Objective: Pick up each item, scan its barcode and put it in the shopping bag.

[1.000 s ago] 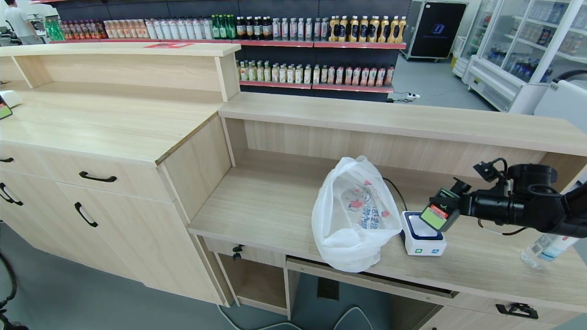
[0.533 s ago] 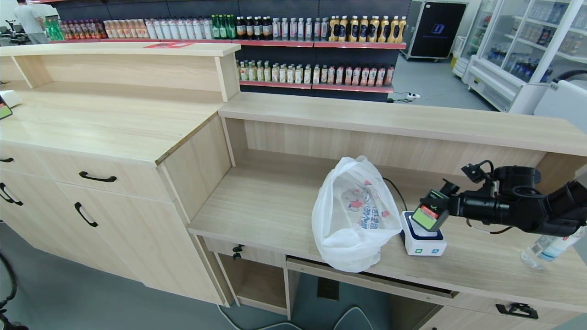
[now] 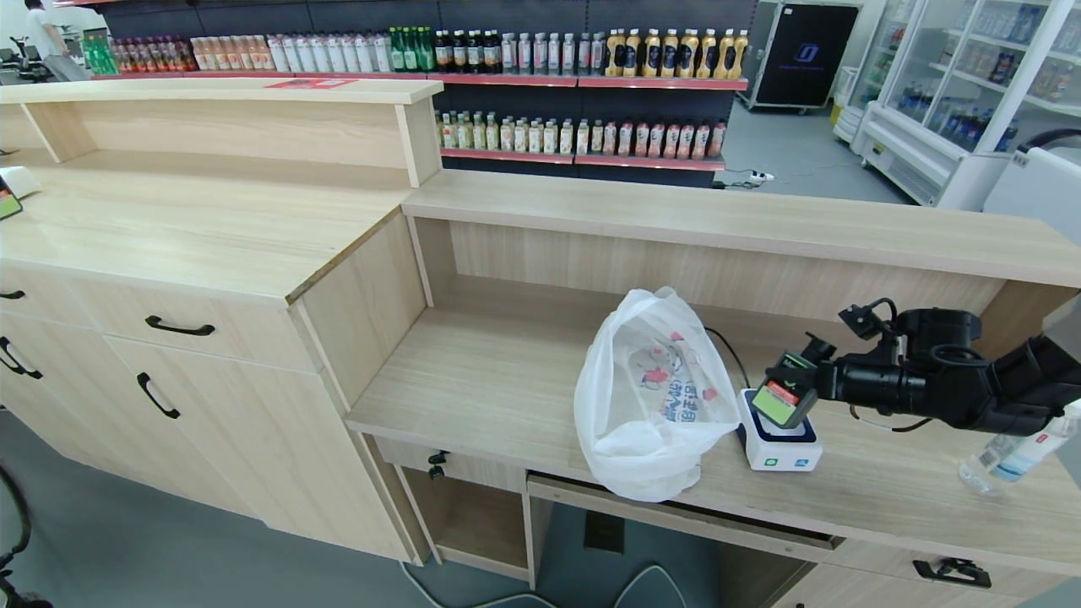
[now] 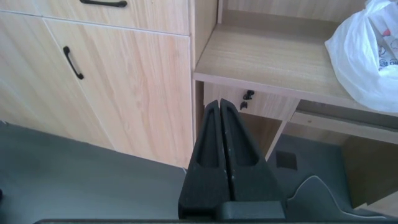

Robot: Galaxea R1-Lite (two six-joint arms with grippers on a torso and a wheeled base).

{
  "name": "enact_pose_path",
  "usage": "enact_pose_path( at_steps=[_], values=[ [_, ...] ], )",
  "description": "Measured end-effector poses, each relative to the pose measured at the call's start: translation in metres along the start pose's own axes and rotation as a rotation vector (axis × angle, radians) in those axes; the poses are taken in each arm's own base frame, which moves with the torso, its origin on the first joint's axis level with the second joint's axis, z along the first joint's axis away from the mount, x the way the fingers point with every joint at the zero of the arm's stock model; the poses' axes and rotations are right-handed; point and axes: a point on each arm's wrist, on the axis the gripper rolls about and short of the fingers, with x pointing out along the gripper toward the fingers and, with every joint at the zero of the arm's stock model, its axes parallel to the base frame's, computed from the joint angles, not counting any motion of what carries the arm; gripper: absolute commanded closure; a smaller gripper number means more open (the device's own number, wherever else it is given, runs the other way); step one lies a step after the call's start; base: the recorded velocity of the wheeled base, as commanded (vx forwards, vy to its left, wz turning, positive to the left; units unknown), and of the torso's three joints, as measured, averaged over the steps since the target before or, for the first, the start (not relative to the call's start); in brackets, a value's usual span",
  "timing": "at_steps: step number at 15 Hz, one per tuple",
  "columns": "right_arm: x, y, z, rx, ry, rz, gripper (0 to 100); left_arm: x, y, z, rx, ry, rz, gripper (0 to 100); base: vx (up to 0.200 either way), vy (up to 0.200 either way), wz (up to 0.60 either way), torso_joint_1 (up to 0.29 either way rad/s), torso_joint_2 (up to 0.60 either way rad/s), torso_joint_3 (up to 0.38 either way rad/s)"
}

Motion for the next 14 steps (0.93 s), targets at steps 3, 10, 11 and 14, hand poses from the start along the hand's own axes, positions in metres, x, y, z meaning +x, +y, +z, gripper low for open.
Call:
enact_pose_path(
  at_steps=[3, 10, 11, 14],
  values=[
    [0.0006, -0.0004, -0.0005, 0.002, 0.001, 0.0, 100, 0.0, 0.0, 0.0, 0.0, 0.0, 0.001, 100, 0.0, 0.0, 0.0, 0.0, 0.0, 0.0],
    [0.0018, -0.0006, -0.0004, 0.008, 0.001, 0.002, 100, 0.0, 0.0, 0.0, 0.0, 0.0, 0.0, 100, 0.0, 0.0, 0.0, 0.0, 0.0, 0.0],
    [0.002, -0.0008, -0.0006, 0.009, 0.002, 0.001, 100, 0.0, 0.0, 0.0, 0.0, 0.0, 0.0, 100, 0.0, 0.0, 0.0, 0.0, 0.0, 0.0],
    [0.0015, -0.0007, 0.0004, 0.005, -0.002, -0.006, 100, 0.0, 0.0, 0.0, 0.0, 0.0, 0.001, 100, 0.0, 0.0, 0.0, 0.0, 0.0, 0.0]
  ],
)
